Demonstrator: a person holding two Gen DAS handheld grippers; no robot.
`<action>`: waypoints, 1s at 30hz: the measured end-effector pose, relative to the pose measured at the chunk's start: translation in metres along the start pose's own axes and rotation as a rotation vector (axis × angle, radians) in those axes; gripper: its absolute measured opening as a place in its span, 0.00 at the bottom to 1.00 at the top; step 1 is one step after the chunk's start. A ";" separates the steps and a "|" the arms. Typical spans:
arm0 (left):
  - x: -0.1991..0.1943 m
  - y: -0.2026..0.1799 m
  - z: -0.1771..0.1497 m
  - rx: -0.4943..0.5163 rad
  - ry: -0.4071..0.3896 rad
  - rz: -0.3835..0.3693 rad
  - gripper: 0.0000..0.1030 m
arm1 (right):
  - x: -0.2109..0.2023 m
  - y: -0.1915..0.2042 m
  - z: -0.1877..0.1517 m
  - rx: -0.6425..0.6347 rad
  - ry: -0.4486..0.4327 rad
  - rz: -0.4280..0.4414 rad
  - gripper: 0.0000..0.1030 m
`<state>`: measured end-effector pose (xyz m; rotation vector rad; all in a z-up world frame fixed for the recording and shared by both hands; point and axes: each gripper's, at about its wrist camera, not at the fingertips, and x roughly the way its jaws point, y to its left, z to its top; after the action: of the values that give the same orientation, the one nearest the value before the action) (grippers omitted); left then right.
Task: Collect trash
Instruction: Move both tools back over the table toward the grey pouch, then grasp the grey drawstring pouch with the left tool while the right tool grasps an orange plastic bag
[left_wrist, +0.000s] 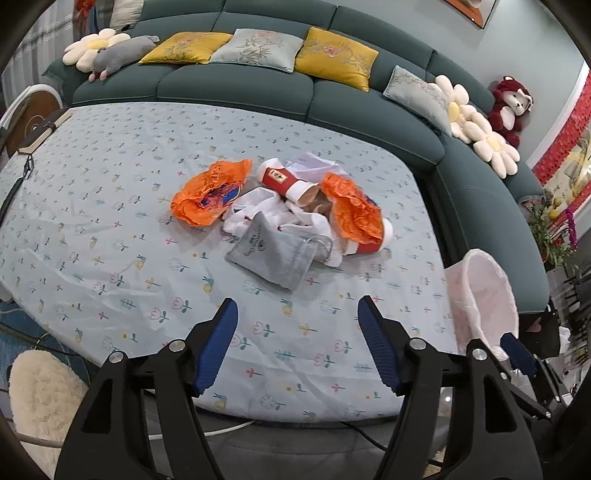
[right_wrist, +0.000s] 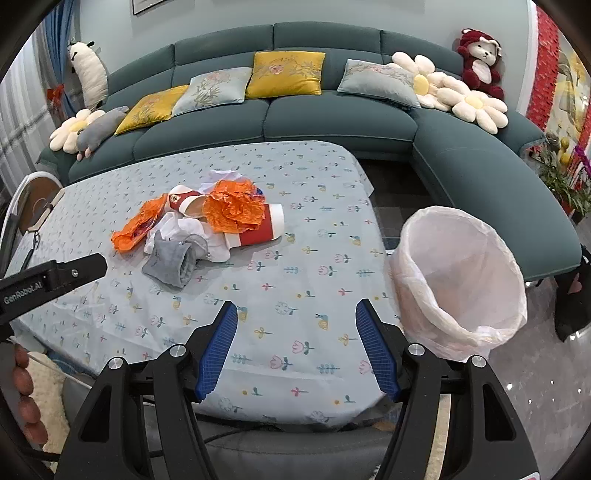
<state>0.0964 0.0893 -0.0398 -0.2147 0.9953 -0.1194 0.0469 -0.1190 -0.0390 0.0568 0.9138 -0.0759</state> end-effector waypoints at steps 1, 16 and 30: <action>0.004 0.001 0.000 0.000 0.007 0.004 0.62 | 0.002 0.001 0.001 0.000 0.002 0.002 0.62; 0.087 -0.004 0.015 0.040 0.099 0.076 0.74 | 0.054 0.010 0.022 0.012 0.071 0.028 0.62; 0.145 0.000 0.032 0.039 0.155 0.134 0.60 | 0.104 0.015 0.039 0.024 0.128 0.039 0.62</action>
<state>0.2013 0.0647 -0.1419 -0.1037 1.1581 -0.0332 0.1422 -0.1120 -0.0975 0.1029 1.0394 -0.0471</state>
